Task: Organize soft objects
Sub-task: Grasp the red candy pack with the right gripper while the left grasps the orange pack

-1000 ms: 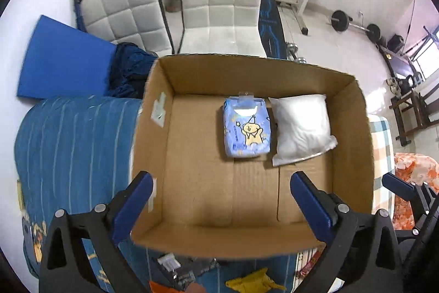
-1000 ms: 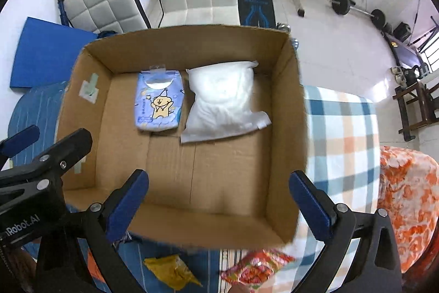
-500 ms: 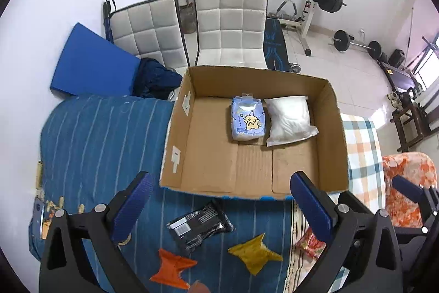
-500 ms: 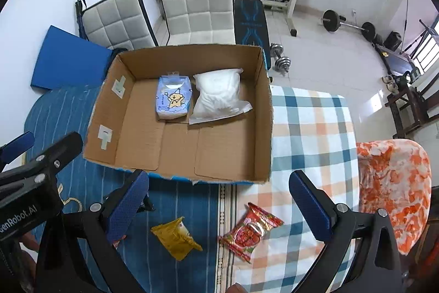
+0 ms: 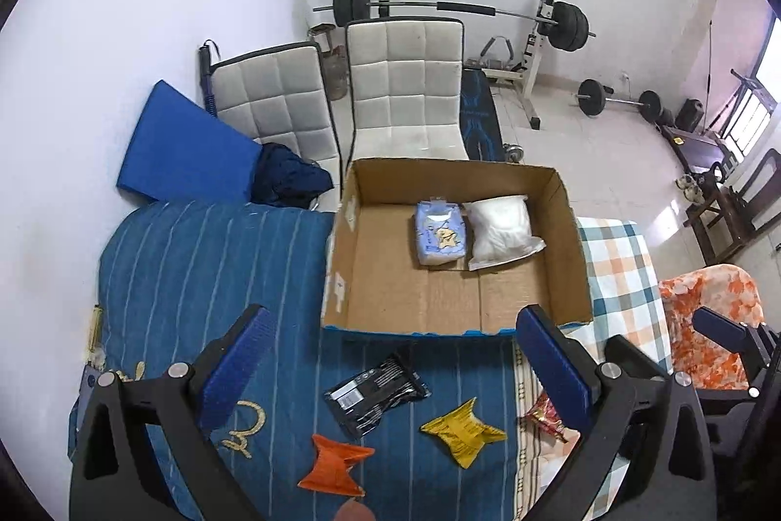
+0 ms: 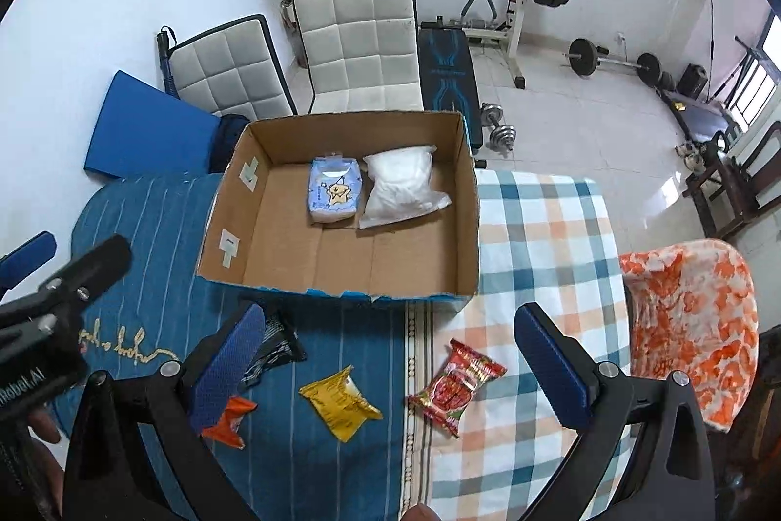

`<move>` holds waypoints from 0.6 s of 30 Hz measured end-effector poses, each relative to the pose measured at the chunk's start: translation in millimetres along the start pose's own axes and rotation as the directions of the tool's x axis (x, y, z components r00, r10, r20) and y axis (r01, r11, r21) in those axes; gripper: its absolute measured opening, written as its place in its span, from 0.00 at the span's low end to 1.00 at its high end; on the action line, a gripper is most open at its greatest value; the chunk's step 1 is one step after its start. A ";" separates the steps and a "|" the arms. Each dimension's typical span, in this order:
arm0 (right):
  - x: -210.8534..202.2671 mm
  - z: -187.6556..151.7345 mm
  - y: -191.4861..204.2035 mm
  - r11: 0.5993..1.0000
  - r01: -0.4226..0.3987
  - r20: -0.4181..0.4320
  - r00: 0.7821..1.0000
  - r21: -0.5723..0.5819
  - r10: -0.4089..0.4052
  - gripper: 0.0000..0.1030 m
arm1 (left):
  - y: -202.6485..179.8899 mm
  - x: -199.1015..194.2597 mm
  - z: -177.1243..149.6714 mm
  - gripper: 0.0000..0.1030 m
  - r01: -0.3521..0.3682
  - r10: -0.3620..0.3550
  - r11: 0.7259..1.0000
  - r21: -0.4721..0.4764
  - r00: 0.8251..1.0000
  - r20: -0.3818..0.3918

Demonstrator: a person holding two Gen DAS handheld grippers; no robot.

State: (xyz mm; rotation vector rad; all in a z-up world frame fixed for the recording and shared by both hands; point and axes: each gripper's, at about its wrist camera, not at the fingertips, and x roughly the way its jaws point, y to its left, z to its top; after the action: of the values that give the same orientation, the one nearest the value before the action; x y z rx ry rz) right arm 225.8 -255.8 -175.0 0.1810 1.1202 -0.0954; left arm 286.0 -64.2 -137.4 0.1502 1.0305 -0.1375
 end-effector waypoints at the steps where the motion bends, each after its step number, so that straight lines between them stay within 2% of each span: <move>1: 1.3 -2.0 -2.3 1.000 -0.001 -0.008 1.000 0.006 0.001 1.00 | 2.5 0.9 -1.5 1.00 0.000 0.000 1.000 -0.001 1.000 -0.004; 5: 21.9 -20.6 -24.1 0.998 0.014 -0.078 0.997 0.057 -0.009 1.00 | 22.4 8.8 -18.4 1.00 -0.016 0.013 0.999 -0.051 0.998 -0.058; 8: 50.0 -40.9 -48.6 0.995 0.043 -0.157 0.987 0.095 -0.028 1.00 | 46.7 31.7 -41.8 1.00 -0.019 -0.004 0.991 -0.132 0.986 -0.166; 11: 80.7 -62.3 -72.2 0.989 0.072 -0.232 0.972 0.130 -0.041 1.00 | 77.3 64.2 -77.4 1.00 -0.051 -0.025 0.966 -0.253 0.957 -0.289; 12: 91.4 -69.1 -79.0 0.987 0.083 -0.258 0.965 0.140 -0.045 1.00 | 90.9 80.7 -96.1 0.99 -0.048 -0.069 0.945 -0.324 0.938 -0.338; 14: 116.2 -82.6 -92.4 0.983 0.092 -0.317 0.948 0.159 -0.038 1.00 | 107.5 102.1 -122.7 0.99 -0.067 -0.104 0.914 -0.400 0.914 -0.391; 15: 128.0 -88.8 -97.3 0.982 0.099 -0.348 0.937 0.163 -0.036 1.00 | 112.0 114.2 -138.3 0.99 -0.073 -0.113 0.910 -0.407 0.903 -0.414; 17: 152.6 -101.1 -104.4 0.980 0.109 -0.398 0.917 0.166 -0.034 1.00 | 109.8 132.3 -155.3 0.99 -0.111 -0.068 0.934 -0.340 0.879 -0.472; 18: 162.0 -106.0 -107.1 0.979 0.119 -0.417 0.908 0.164 -0.041 1.00 | 105.6 145.2 -165.6 0.99 -0.116 -0.046 0.952 -0.284 0.862 -0.505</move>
State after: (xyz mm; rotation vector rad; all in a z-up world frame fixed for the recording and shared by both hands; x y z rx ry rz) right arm 184.2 -338.1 -376.2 0.3329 1.5433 -0.2453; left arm 239.7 64.4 -339.8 -0.0868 1.5642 0.1065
